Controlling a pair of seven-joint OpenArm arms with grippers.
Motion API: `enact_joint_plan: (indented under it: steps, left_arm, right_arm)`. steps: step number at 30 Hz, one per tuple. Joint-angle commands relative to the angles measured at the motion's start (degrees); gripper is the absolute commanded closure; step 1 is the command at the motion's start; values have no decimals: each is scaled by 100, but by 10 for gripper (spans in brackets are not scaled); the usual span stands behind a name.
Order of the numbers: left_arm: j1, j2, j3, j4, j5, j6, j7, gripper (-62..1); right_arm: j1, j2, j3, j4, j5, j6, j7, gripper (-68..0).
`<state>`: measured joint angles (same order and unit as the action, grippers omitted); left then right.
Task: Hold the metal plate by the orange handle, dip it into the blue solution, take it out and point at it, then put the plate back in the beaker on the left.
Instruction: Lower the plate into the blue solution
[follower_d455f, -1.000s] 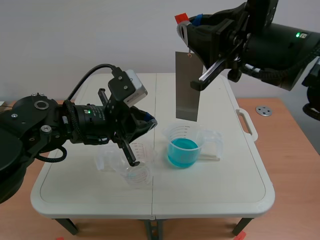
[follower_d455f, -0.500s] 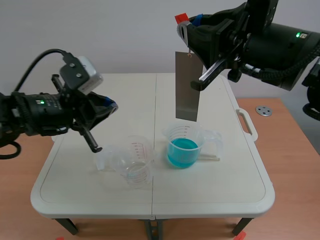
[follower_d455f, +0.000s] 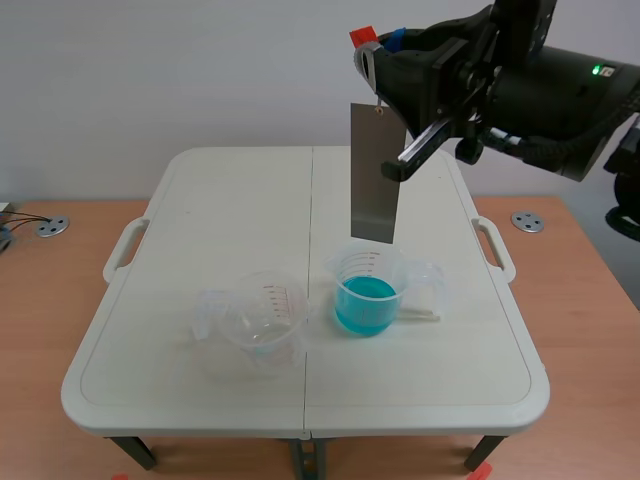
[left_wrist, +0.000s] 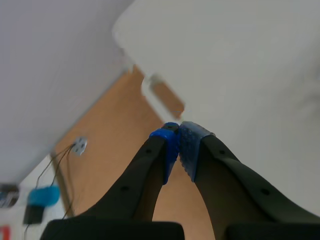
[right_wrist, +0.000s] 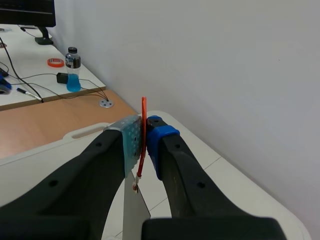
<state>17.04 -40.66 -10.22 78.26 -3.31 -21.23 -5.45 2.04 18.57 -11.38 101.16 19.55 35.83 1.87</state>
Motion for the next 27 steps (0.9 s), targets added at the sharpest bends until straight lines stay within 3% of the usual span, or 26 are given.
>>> enact_joint_plan:
  steps: [1, 5, 15, 27]
  left_arm:
    - [247, 26, -162, 46, -50, 149, -74, -15]
    - [992, 31, -496, 46, -31, 422, -55, -15]
    - [2334, 234, -544, 44, -33, 463, -50, -15]
    - [2774, 1163, -511, 4, -35, 348, 297, -15]
  right_arm:
    - [116, 13, 37, 33, 66, -20, 103, -11]
    - [116, 13, 37, 33, 66, -20, 103, -11]
    - [116, -101, 37, -293, 55, -20, 245, -11]
    - [192, -203, -151, -817, 15, -20, 459, -11]
